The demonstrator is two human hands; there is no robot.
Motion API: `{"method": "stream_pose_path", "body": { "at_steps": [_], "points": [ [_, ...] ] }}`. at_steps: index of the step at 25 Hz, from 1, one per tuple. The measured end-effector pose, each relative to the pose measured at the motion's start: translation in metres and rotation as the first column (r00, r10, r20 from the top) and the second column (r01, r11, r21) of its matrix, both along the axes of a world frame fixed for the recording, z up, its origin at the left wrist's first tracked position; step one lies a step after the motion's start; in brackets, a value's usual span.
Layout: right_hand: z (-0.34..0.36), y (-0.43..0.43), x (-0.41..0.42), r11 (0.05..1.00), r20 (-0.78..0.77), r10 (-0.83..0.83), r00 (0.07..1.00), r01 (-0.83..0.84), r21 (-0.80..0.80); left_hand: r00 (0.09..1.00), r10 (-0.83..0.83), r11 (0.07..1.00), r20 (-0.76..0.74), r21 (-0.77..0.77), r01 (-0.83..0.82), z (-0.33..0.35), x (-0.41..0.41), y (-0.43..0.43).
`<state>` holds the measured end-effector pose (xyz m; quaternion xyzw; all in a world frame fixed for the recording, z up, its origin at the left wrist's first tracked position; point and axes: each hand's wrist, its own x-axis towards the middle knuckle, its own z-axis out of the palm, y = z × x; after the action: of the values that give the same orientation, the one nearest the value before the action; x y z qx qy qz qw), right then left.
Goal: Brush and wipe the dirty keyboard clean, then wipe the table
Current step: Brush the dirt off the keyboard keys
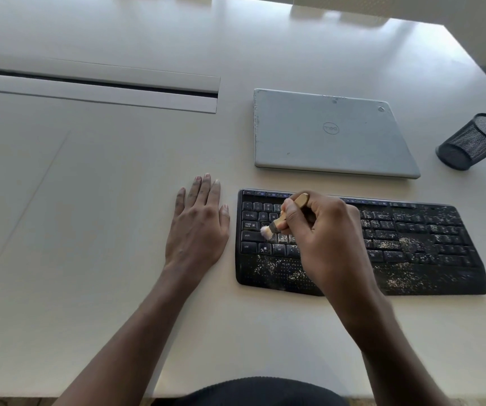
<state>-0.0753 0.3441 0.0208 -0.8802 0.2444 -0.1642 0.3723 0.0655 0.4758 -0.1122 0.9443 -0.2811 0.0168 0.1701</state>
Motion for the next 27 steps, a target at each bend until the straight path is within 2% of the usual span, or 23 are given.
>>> {"method": "stream_pose_path", "body": {
  "at_steps": [3,7,11,15,21,24,27],
  "points": [
    [0.002,-0.001,-0.001,0.999,-0.074,0.028,0.997,-0.026,0.033,1.000,-0.001,1.000,-0.002,0.003,0.001,0.000,0.000,0.000],
    [0.003,-0.002,0.002,1.000,0.013,-0.001,1.000,0.001,0.007,1.000,-0.002,1.000,-0.004,0.003,0.002,-0.001,0.001,0.000],
    [0.003,-0.003,-0.003,0.998,-0.092,0.043,0.995,-0.039,0.044,1.000,0.001,1.000,0.002,-0.012,-0.001,-0.001,0.000,0.000],
    [0.004,0.001,-0.006,0.999,0.041,0.013,0.999,-0.014,0.035,1.000,0.000,1.000,0.000,-0.016,0.000,-0.001,0.001,0.000],
    [-0.005,0.009,-0.015,0.996,-0.051,0.086,0.995,-0.085,0.012,1.000,0.002,1.000,-0.002,-0.022,-0.002,-0.001,0.001,0.000],
    [-0.003,0.007,-0.016,0.998,0.082,0.027,0.996,-0.033,0.062,1.000,0.004,1.000,-0.003,-0.023,-0.004,0.001,0.000,0.001],
    [-0.009,0.009,-0.015,0.997,0.063,0.054,0.997,-0.057,0.061,1.000,0.002,1.000,-0.001,-0.020,-0.002,0.002,0.000,0.001]
  ]
}}
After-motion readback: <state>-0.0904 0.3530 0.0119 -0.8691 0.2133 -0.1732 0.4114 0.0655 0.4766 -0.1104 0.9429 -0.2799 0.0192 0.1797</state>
